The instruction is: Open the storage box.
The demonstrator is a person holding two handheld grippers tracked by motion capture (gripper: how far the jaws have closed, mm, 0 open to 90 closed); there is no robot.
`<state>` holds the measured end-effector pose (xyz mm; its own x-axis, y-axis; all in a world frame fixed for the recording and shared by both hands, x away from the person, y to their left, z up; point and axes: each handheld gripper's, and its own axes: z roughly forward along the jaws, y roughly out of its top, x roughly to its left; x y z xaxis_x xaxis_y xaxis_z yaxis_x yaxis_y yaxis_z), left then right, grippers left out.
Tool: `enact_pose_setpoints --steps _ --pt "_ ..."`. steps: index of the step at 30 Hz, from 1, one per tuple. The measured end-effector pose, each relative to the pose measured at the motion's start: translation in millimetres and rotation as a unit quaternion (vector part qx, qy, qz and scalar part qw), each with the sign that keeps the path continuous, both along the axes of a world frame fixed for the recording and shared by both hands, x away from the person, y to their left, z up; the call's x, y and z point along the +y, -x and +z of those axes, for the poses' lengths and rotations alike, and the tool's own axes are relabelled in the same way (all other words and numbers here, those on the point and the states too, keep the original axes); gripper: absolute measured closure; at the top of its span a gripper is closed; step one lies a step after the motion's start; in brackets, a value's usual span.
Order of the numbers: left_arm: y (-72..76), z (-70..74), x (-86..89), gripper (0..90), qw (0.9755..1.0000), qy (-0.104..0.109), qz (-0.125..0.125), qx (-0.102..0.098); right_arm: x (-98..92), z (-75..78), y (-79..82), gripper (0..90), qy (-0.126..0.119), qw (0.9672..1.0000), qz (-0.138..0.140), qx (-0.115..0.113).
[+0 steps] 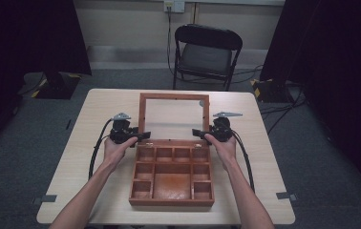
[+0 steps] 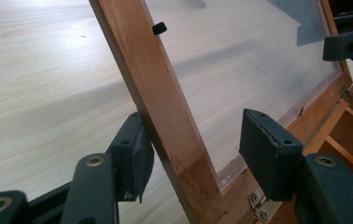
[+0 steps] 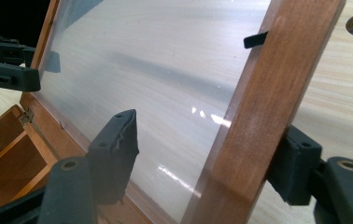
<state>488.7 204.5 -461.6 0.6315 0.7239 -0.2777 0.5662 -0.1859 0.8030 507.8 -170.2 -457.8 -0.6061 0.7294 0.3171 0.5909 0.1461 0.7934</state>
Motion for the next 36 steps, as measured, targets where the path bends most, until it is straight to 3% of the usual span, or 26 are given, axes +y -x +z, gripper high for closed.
enact_pose_setpoints --steps 4,8,13,18,23,24,26,27,28,30,33,36 --pt "-0.8 -0.5 -0.5 40.4 1.0000 -0.004 -0.003 0.004 1.9 -2.2 -0.7 29.1 0.003 1.0000 -0.002 0.001" --pt "-1.2 -3.6 1.2 40.5 0.9999 0.007 0.003 0.013 4.2 -5.1 -1.2 25.8 0.006 1.0000 -0.003 0.004" --pt "-1.3 -6.3 4.6 40.3 0.9999 0.001 0.004 0.017 4.7 -9.8 -2.4 22.5 0.009 0.9998 -0.006 0.016" --pt "-2.2 -11.7 7.4 38.5 0.9996 0.007 0.012 0.026 4.0 -13.5 -3.2 19.6 0.017 0.9993 -0.013 0.030" --pt "-4.3 -17.2 11.8 37.1 0.9985 0.028 0.008 0.046 3.4 -16.5 -1.7 18.5 0.024 0.9990 -0.020 0.034" --pt "-4.4 -17.3 11.6 36.4 0.9985 0.028 0.011 0.046 3.2 -16.8 -1.7 18.5 0.024 0.9989 -0.020 0.036" --pt "-2.4 -14.6 10.4 38.2 0.9995 0.004 0.017 0.027 2.8 -16.9 -1.7 16.7 0.022 0.9987 -0.021 0.041" --pt "-2.2 -13.6 10.1 37.8 0.9995 0.003 0.017 0.025 3.0 -17.4 -1.8 15.2 0.033 0.9982 -0.028 0.041" --pt "-2.2 -13.1 10.3 37.0 0.9995 0.010 0.015 0.026 1.8 -19.5 -3.0 15.0 0.028 0.9976 -0.026 0.058" --pt "-1.6 -12.2 10.8 36.3 0.9996 0.005 0.015 0.025 -2.2 -25.2 -4.8 15.4 0.008 0.9967 -0.022 0.078" --pt "-1.5 -12.9 11.3 34.3 0.9995 0.004 0.015 0.029 -5.0 -26.1 -2.0 17.6 0.011 0.9971 -0.036 0.065" --pt "-0.6 -13.4 11.9 33.0 0.9994 0.003 0.020 0.028 -6.7 -23.2 0.3 19.0 0.020 0.9975 -0.033 0.060"
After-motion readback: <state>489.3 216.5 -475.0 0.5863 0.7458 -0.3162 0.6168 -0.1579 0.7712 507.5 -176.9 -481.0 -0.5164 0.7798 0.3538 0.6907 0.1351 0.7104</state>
